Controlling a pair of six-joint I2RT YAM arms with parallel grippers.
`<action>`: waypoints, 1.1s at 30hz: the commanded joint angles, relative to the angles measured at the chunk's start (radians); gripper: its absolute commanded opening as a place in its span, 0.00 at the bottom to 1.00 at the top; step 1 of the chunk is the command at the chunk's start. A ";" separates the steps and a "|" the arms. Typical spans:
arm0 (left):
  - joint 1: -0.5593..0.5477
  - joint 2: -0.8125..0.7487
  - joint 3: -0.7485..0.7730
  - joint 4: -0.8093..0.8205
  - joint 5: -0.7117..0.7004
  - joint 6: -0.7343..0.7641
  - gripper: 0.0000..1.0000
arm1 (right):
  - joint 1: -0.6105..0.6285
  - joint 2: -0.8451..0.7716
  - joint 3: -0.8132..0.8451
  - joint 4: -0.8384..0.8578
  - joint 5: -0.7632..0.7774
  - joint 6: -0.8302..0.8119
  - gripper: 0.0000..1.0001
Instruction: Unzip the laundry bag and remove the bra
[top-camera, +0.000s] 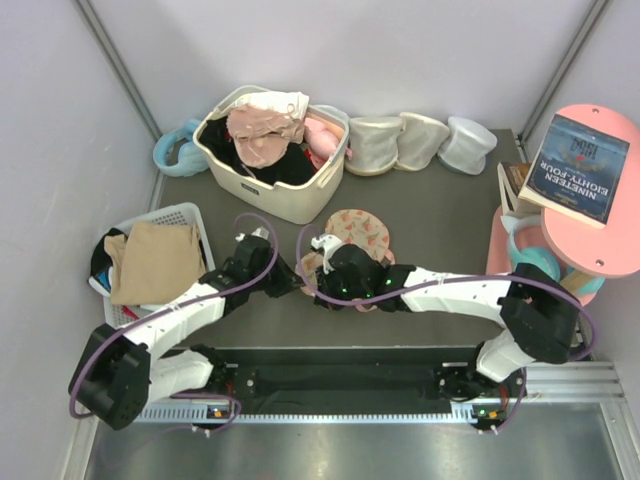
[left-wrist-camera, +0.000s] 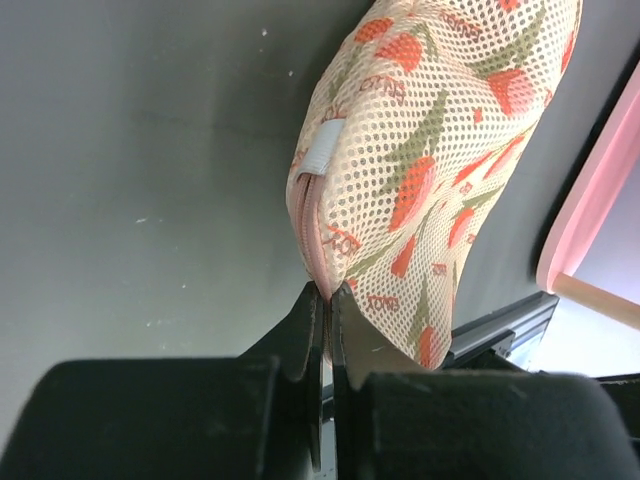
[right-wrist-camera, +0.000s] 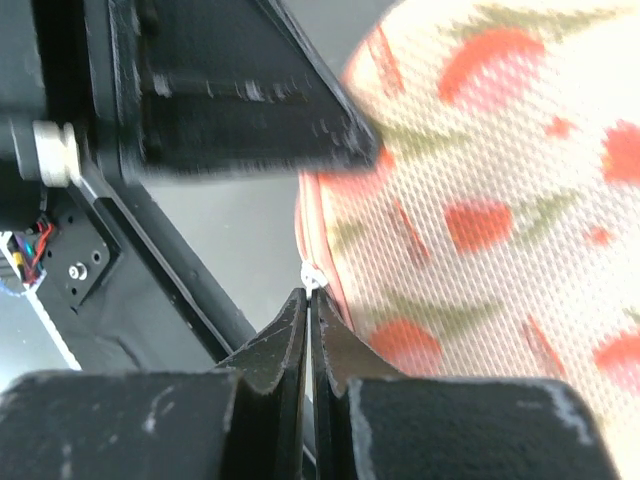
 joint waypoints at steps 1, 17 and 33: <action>0.051 0.016 0.001 0.041 -0.042 0.036 0.00 | 0.012 -0.101 -0.052 -0.019 0.043 0.025 0.00; 0.243 0.231 0.193 0.018 0.099 0.222 0.00 | -0.088 -0.311 -0.231 -0.077 0.135 0.048 0.00; 0.245 0.181 0.170 -0.062 0.162 0.207 0.67 | -0.107 -0.101 -0.088 0.023 0.006 0.001 0.00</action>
